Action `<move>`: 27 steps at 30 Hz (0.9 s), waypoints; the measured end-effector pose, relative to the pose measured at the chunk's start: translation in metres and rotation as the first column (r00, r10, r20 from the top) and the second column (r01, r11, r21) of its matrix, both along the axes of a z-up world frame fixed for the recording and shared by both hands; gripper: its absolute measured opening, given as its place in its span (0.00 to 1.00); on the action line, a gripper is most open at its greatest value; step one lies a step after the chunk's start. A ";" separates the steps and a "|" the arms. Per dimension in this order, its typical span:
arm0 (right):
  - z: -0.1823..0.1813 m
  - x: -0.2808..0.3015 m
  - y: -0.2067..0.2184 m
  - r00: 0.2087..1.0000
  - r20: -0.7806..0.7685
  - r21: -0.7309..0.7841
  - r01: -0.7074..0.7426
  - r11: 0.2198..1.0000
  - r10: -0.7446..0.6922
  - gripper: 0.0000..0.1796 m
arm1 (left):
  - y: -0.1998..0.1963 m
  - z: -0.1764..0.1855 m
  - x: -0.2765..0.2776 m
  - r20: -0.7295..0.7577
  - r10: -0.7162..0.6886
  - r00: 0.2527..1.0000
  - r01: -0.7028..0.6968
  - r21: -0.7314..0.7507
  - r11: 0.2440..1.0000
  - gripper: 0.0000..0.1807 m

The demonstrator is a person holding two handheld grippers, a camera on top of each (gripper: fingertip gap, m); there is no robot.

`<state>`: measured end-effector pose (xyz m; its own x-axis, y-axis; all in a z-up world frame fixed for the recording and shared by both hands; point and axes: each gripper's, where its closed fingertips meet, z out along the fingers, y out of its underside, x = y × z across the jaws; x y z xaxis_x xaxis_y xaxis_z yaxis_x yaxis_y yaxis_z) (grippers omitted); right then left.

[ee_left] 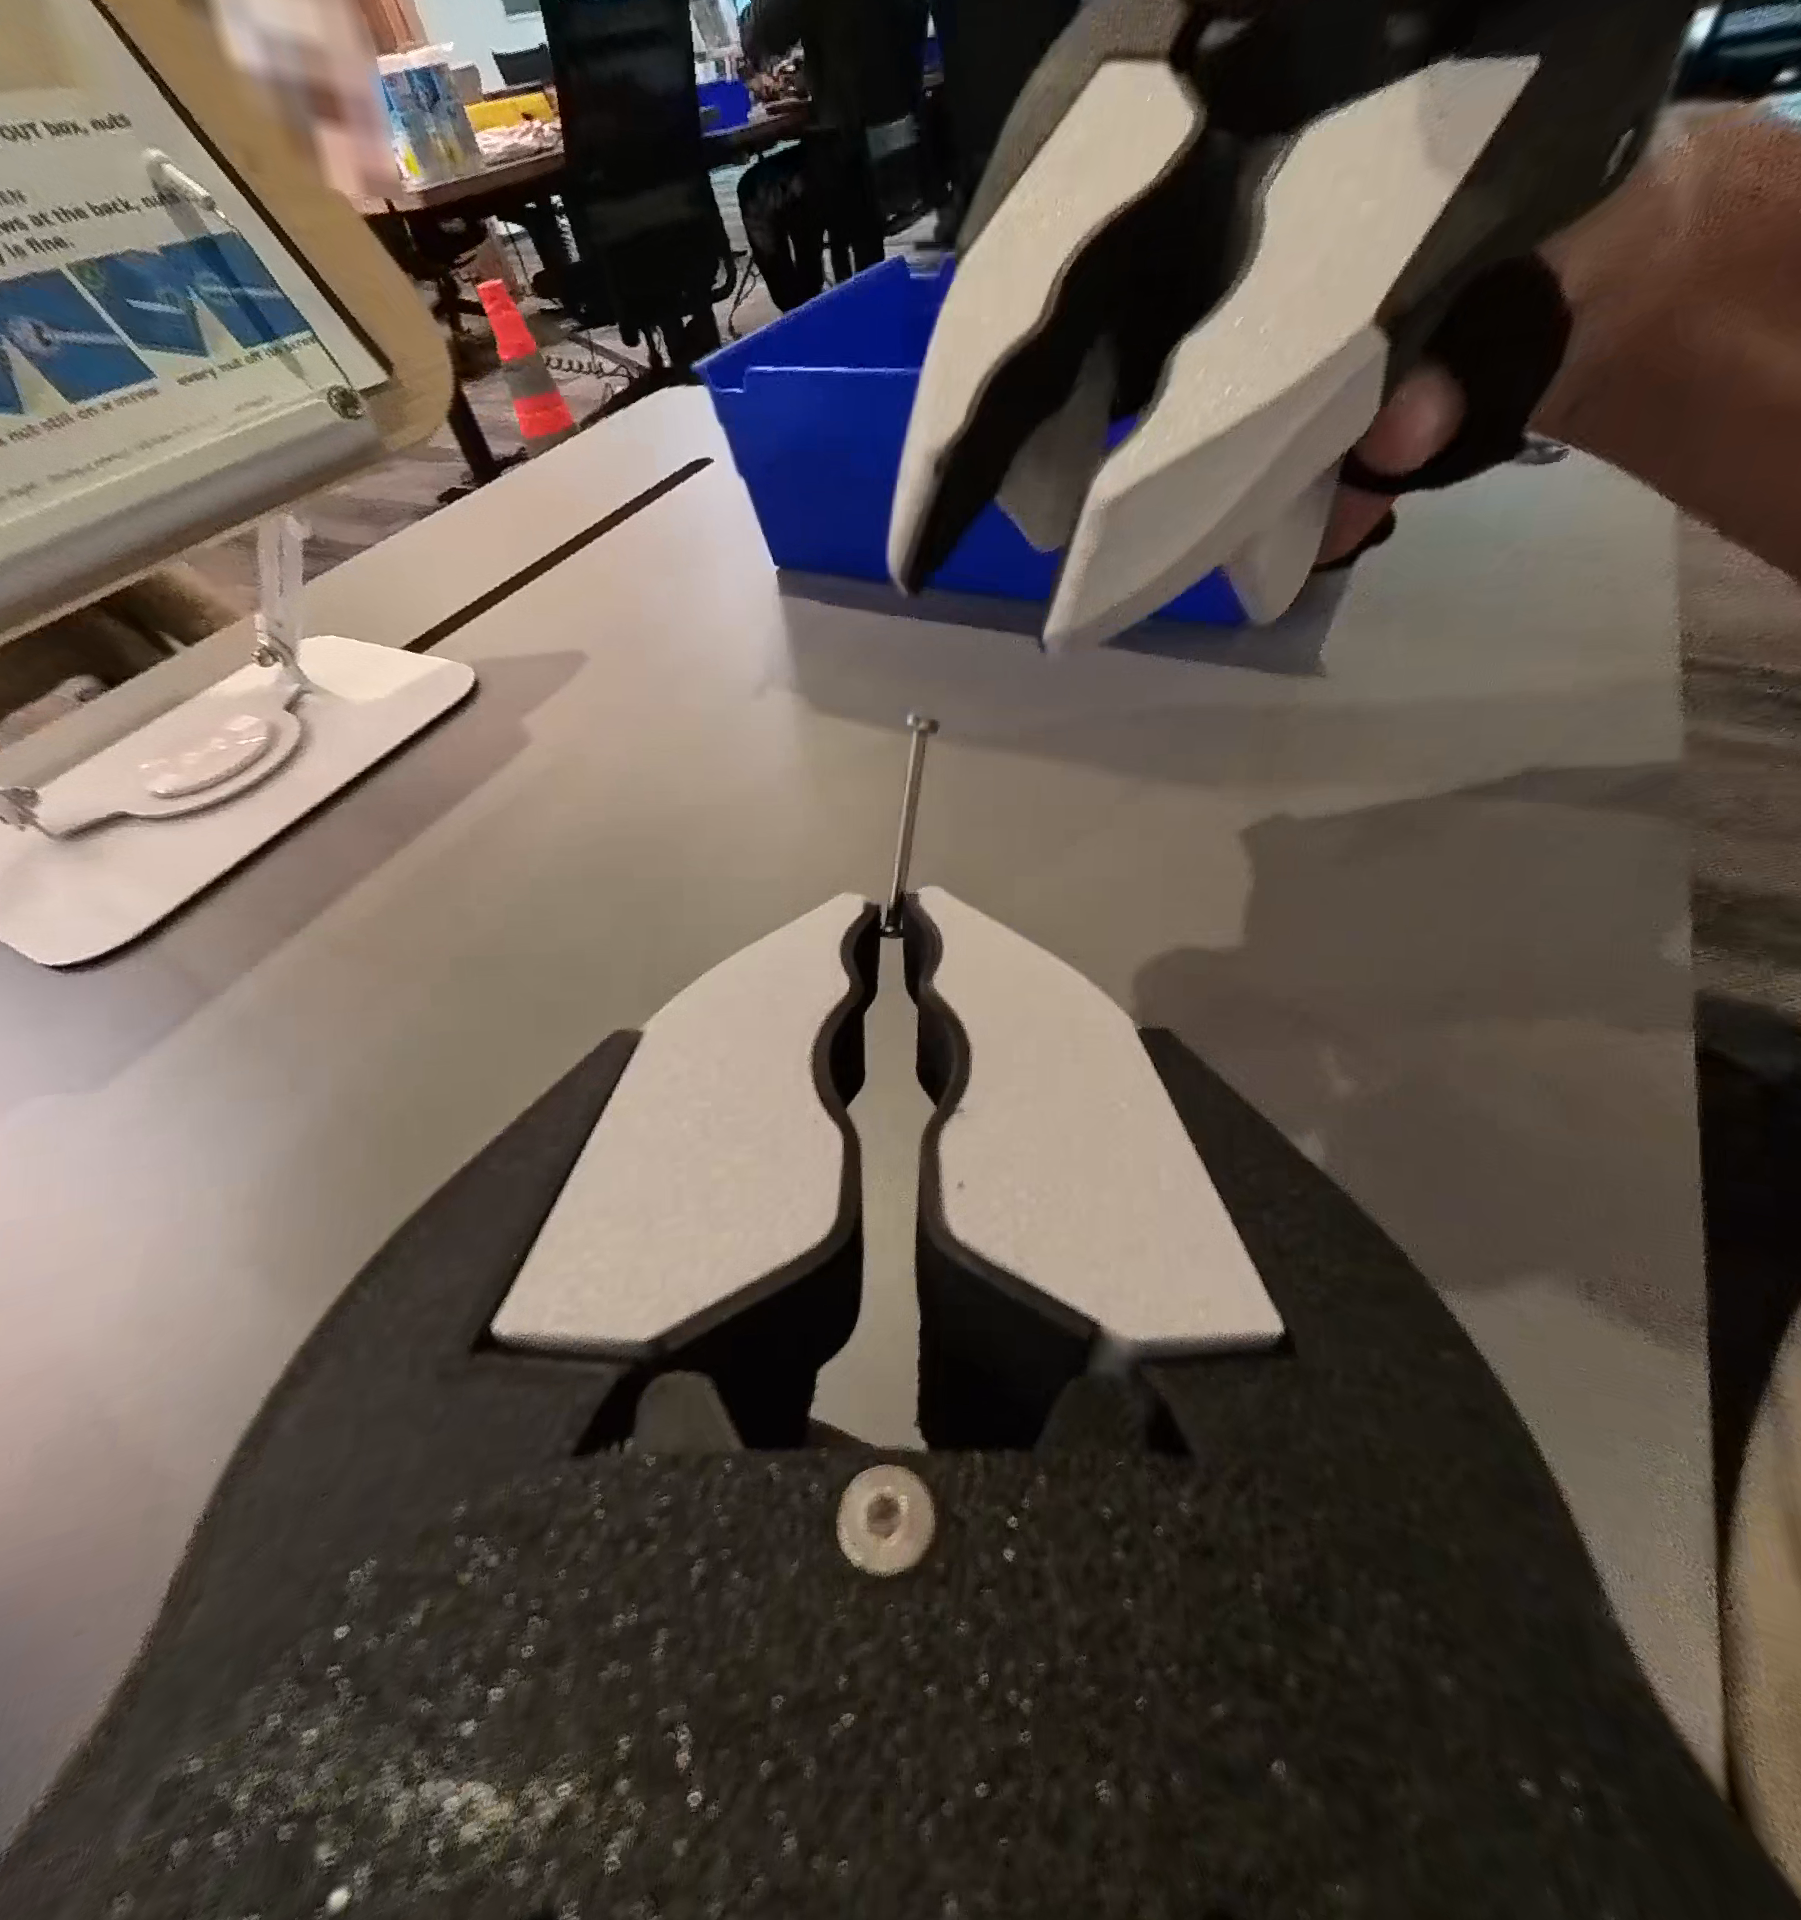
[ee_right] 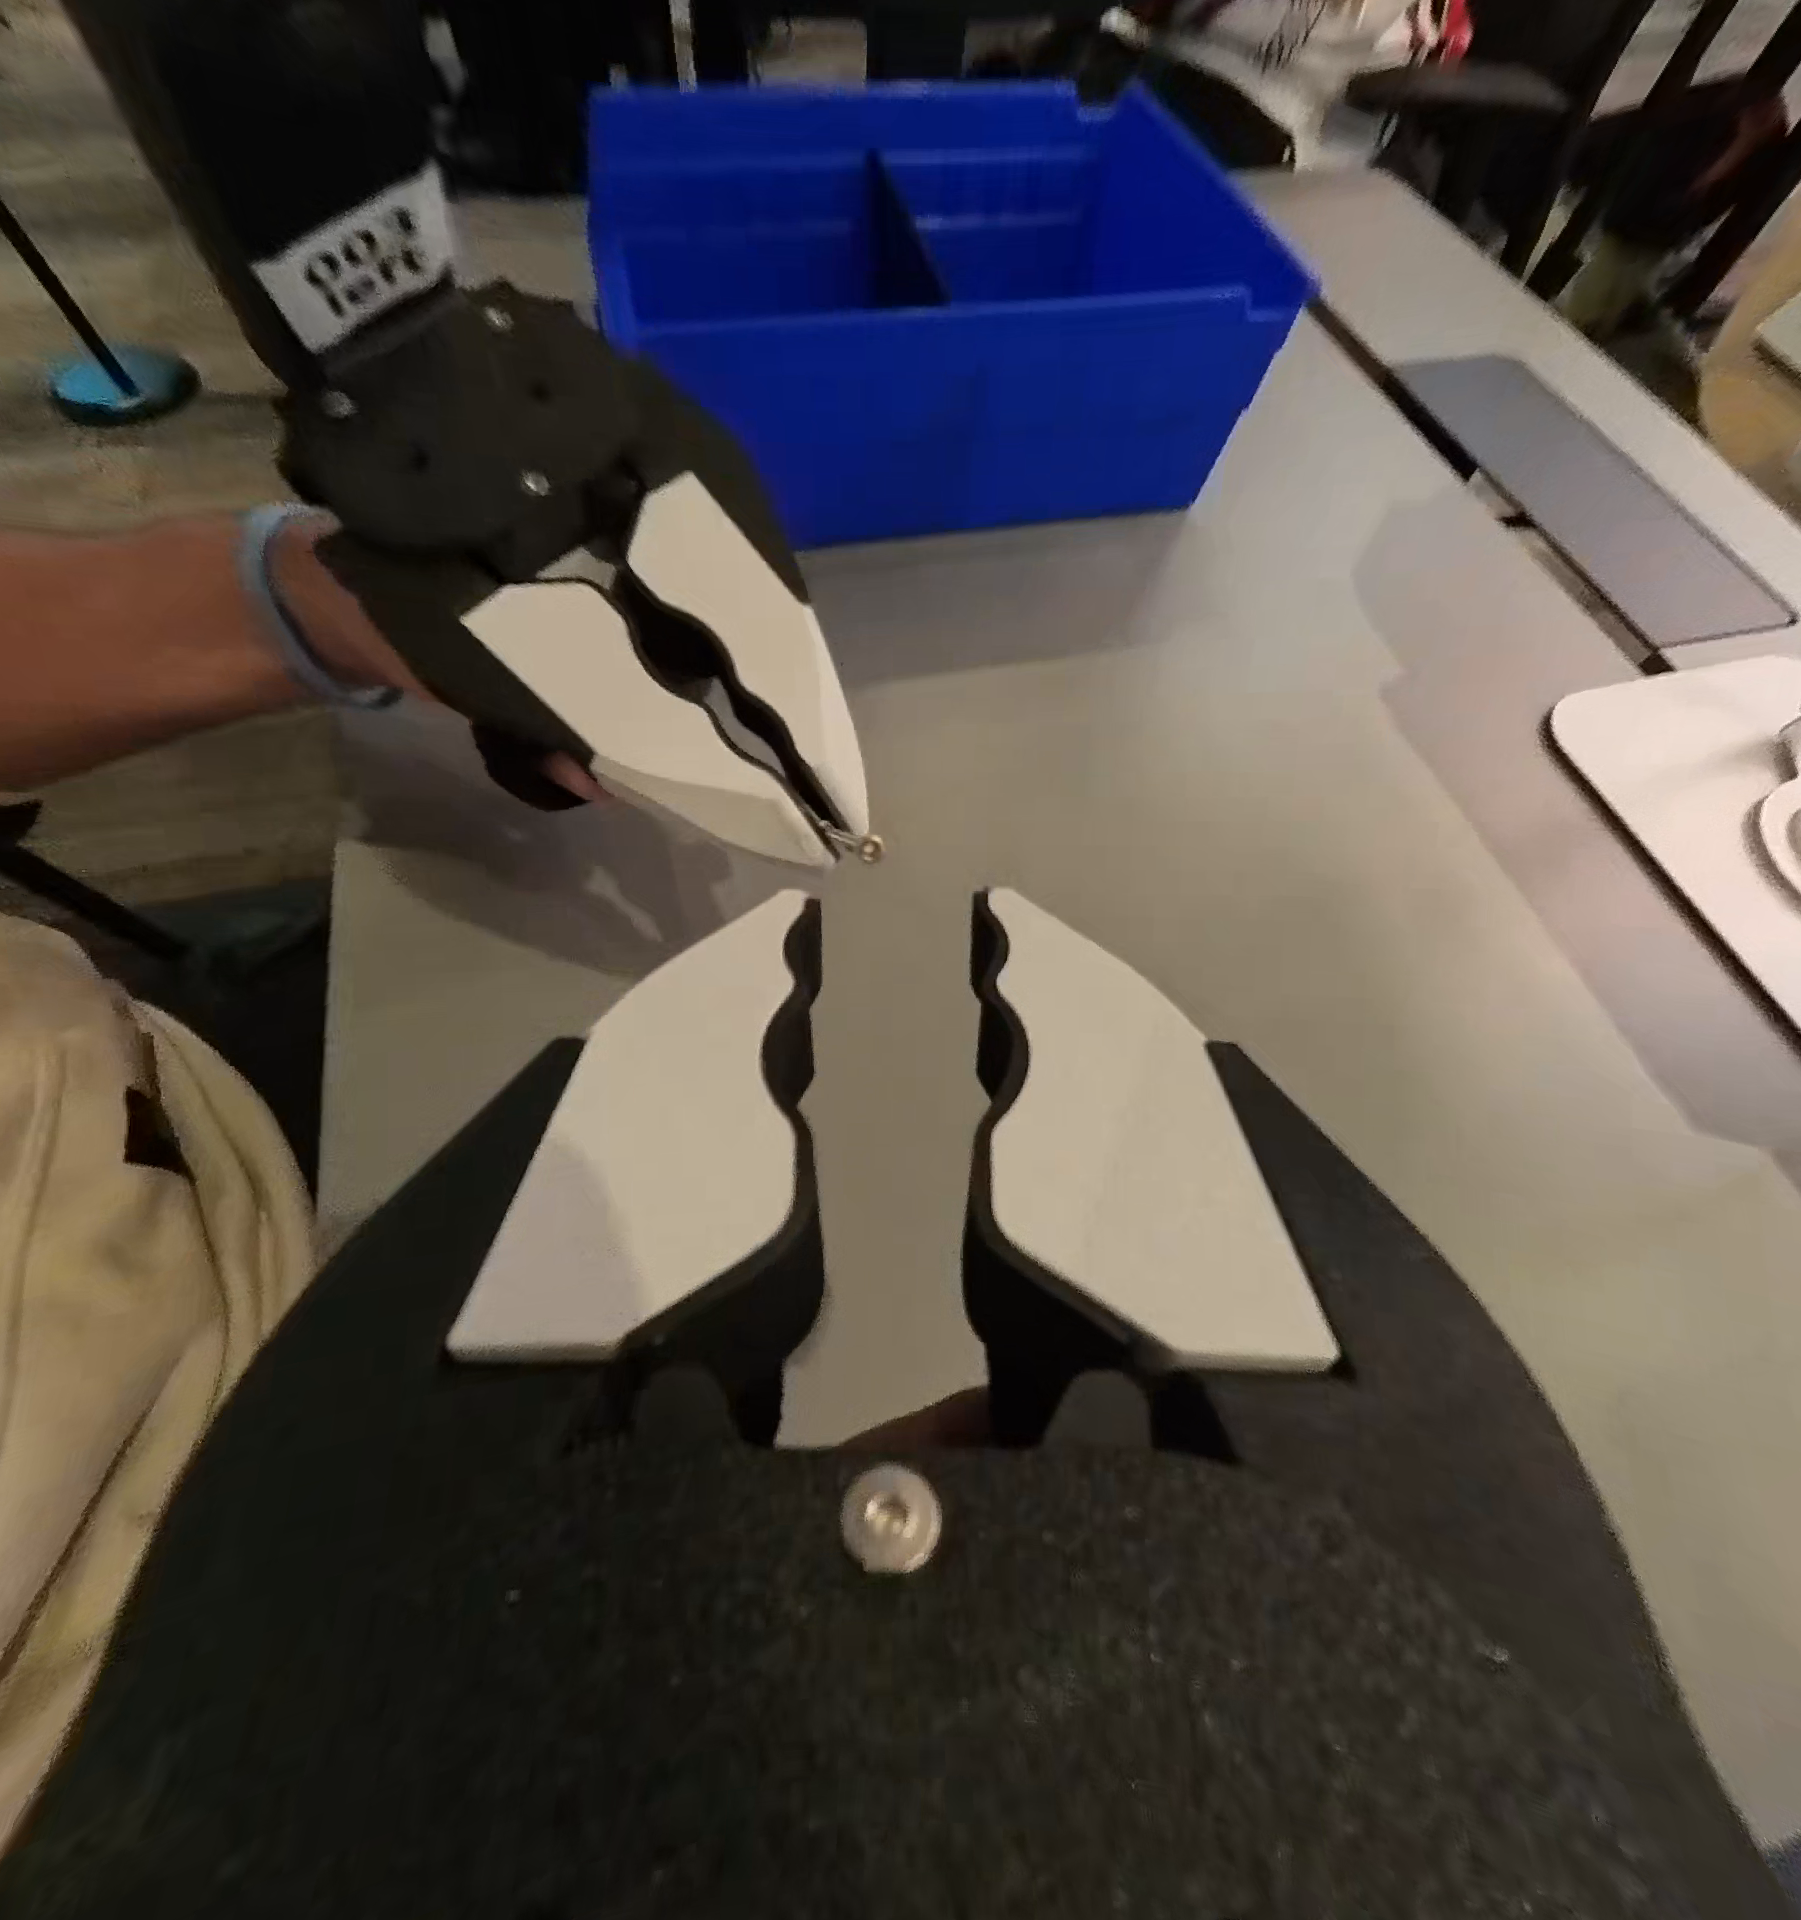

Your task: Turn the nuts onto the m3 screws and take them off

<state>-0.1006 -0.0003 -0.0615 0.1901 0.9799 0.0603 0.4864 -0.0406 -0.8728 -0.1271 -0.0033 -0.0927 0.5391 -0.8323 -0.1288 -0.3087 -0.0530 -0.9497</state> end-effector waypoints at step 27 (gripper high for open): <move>0.005 -0.010 -0.015 0.986 -0.138 0.005 -0.099 0.995 0.098 0.03 | -0.019 0.011 0.010 0.151 -0.137 0.979 0.150 -0.077 0.986 0.02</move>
<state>-0.1106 -0.0153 -0.0566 0.0990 0.9943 0.0385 0.3632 -0.0001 -0.9317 -0.1173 -0.0219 -0.0814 0.4207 -0.9070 0.0187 -0.1792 -0.1033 -0.9784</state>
